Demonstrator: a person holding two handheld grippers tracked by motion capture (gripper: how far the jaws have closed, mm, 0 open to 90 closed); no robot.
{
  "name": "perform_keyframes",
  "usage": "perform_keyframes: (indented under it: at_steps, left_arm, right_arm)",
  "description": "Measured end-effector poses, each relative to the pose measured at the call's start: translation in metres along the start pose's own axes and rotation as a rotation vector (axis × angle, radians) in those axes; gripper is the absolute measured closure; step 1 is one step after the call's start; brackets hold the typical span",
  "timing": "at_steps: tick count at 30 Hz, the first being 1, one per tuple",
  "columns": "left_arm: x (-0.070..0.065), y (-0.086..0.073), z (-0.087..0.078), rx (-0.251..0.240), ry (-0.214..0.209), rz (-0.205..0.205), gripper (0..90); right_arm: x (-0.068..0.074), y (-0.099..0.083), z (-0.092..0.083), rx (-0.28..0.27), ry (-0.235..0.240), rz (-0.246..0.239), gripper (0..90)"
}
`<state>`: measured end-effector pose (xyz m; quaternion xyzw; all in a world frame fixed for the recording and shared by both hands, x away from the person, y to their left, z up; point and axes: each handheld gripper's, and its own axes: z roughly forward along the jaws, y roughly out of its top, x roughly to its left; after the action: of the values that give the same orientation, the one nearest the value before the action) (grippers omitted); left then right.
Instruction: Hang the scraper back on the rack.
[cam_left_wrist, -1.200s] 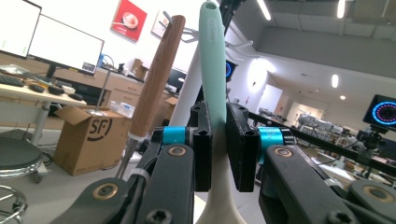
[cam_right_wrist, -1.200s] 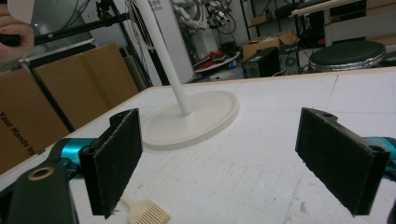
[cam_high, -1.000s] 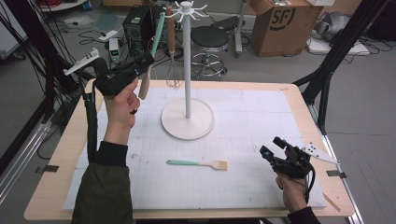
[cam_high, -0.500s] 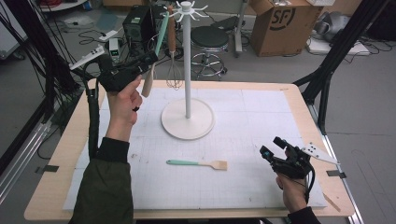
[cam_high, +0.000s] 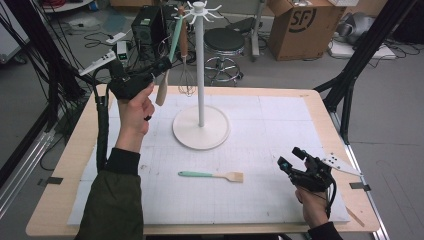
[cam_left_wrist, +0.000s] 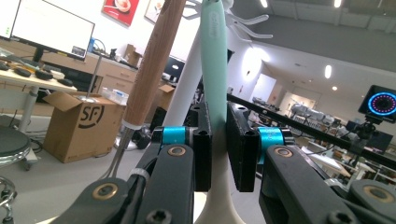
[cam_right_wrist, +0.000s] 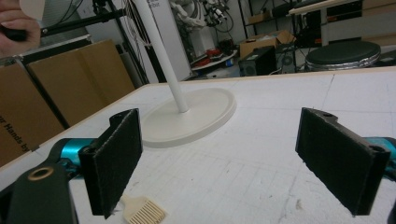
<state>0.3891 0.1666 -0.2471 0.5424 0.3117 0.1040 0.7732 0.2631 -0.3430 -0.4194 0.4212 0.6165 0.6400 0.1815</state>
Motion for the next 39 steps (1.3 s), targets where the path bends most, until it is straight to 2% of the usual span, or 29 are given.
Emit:
perform_keyframes:
  at_steps: [4,8,13,16,17,19,22,24,26,32,34,39]
  left_arm:
    - [-0.002,-0.001,0.002,0.010,0.012,0.012,81.0]
    - [0.000,-0.002,0.004,0.011,0.015,-0.007,80.7]
    - [-0.001,-0.003,0.005,0.016,0.047,0.027,80.0]
    - [0.002,-0.004,0.007,0.018,0.040,0.011,78.9]
    - [0.003,-0.005,0.007,0.021,0.042,0.002,77.5]
    - [0.005,-0.005,0.007,0.029,0.052,0.010,73.8]
    - [0.004,-0.004,0.006,0.010,0.065,0.010,66.6]
    - [0.003,-0.002,0.004,-0.005,0.078,0.035,66.5]
    - [0.002,-0.001,0.002,-0.023,0.061,0.024,63.8]
    - [-0.004,0.004,0.001,-0.030,0.046,0.045,59.7]
    - [-0.009,0.007,0.003,-0.021,0.065,0.073,54.8]
    - [-0.016,0.010,0.009,-0.003,0.048,0.073,46.7]
  right_arm:
    - [0.001,0.000,-0.001,-0.006,-0.010,-0.010,13.9]
    - [0.003,0.000,-0.001,-0.004,-0.008,-0.022,13.9]
    - [0.003,0.000,-0.002,-0.003,-0.007,-0.017,13.9]
    - [0.003,0.000,-0.001,-0.004,-0.007,-0.022,13.9]
    - [0.003,0.000,-0.001,-0.003,-0.008,-0.022,13.9]
    - [0.003,0.000,-0.001,-0.002,-0.009,-0.021,13.9]
    - [0.003,0.000,-0.001,0.000,-0.013,-0.018,13.9]
    - [0.002,-0.001,0.000,0.003,-0.011,-0.020,13.9]
    - [0.002,-0.001,0.000,0.001,-0.011,-0.020,13.9]
    - [0.002,-0.001,0.001,-0.004,-0.004,-0.019,13.9]
    - [0.003,-0.001,0.001,-0.006,-0.004,-0.015,13.9]
    - [0.002,-0.001,0.001,-0.004,-0.006,-0.016,13.9]
